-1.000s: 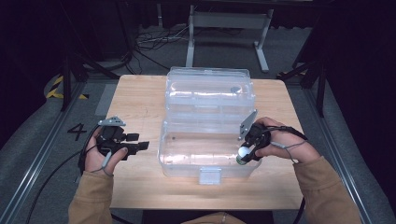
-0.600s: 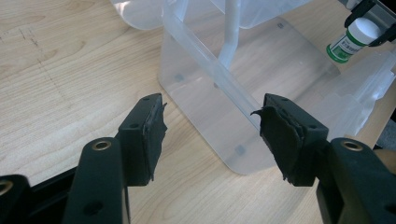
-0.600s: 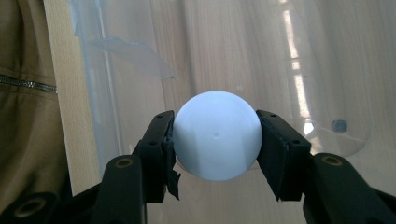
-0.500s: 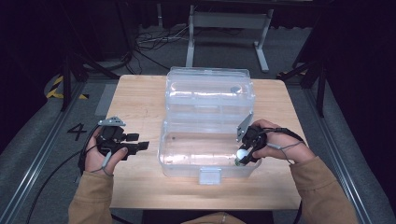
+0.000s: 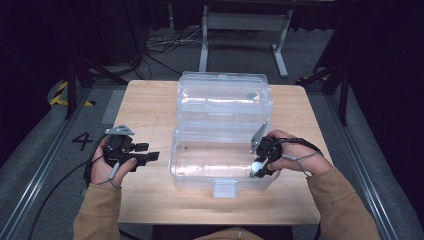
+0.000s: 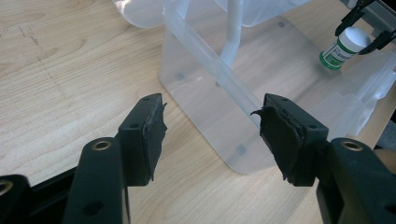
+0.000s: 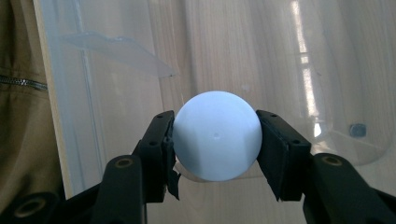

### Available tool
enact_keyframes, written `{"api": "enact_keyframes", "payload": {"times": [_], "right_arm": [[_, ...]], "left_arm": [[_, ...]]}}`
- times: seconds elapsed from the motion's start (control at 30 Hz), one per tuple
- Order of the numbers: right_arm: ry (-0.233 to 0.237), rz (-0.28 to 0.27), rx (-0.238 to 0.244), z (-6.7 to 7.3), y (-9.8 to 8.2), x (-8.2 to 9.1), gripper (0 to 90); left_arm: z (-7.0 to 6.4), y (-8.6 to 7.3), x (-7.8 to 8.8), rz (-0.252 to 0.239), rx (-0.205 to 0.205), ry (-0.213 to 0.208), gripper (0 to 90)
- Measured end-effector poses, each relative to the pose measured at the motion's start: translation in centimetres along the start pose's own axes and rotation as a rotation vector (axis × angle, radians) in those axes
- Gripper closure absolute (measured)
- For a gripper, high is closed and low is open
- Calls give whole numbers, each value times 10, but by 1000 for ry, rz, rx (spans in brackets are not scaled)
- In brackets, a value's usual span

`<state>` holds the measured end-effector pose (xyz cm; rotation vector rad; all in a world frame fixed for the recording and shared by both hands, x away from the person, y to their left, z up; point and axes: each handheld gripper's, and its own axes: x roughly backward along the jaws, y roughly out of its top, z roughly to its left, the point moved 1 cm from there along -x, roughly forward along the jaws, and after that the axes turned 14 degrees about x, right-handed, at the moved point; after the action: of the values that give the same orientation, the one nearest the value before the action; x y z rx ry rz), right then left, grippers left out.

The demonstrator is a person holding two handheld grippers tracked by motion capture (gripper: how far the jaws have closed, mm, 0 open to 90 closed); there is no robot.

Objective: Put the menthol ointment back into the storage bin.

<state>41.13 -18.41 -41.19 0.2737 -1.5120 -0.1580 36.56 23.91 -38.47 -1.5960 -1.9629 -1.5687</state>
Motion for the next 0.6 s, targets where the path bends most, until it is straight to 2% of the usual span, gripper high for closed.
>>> {"api": "enact_keyframes", "payload": {"times": [0.3, 0.6], "right_arm": [[-7, 6, 9, 1, 1, -3, 504], [8, 26, 23, 2, 1, -4, 504]], "left_arm": [[0, 0, 0, 0, 0, 1, 406], [0, 0, 0, 3, 4, -1, 405]]}}
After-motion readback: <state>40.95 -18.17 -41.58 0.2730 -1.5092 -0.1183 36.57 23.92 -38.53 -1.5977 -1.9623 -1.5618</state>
